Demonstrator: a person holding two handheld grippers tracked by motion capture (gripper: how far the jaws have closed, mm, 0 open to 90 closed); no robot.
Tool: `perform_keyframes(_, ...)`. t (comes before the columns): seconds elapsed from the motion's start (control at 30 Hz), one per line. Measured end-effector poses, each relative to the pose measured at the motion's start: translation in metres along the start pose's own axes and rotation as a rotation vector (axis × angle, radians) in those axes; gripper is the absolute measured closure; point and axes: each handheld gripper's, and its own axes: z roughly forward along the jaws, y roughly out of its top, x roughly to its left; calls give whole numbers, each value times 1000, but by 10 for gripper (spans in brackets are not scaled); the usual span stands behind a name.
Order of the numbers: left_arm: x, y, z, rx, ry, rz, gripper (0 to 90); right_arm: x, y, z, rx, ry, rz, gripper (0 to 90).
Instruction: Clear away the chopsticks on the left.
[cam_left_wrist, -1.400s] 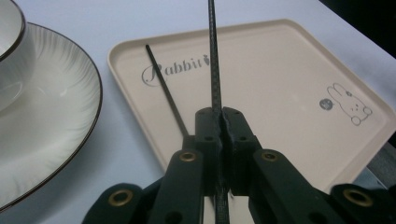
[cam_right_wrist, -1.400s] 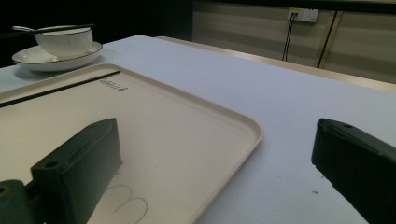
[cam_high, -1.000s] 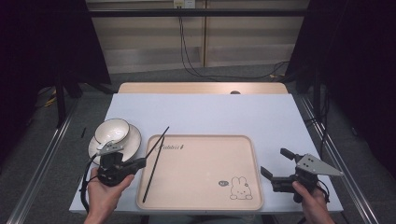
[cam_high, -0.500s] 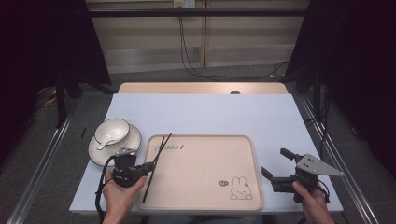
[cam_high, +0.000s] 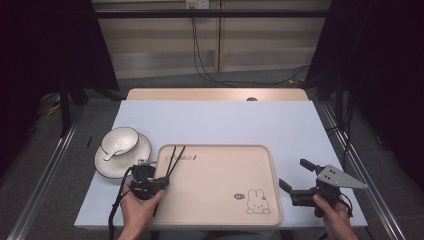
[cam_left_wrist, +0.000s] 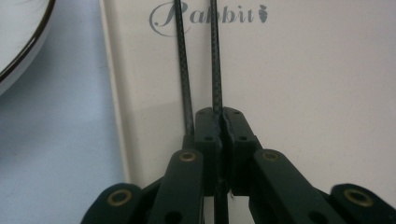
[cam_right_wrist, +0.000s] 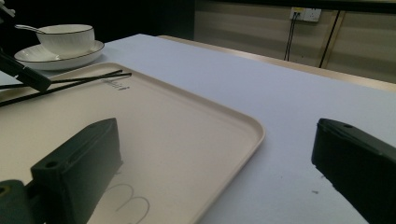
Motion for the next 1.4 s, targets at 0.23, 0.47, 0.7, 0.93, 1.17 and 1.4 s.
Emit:
perform_keyframes(0.23,0,-1,5,24,13,9,851,0,0,0,1,-4,-5,11)
perform_keyframes(0.47,0,-2,6,17,18,10,844,0,0,1,0,-7,-10,11)
perform_keyframes(0.7,1,-2,6,16,-2,8,811,0,0,1,3,-4,-7,11)
perform_keyframes(0.93,2,-1,3,-1,-34,57,746,0,0,1,0,-1,-6,11)
perform_keyframes(1.17,2,1,-12,-108,-138,153,566,0,0,1,-2,-3,-2,11)
perform_keyframes(1.4,8,-3,-33,-263,-199,251,264,0,0,0,-3,-5,2,12)
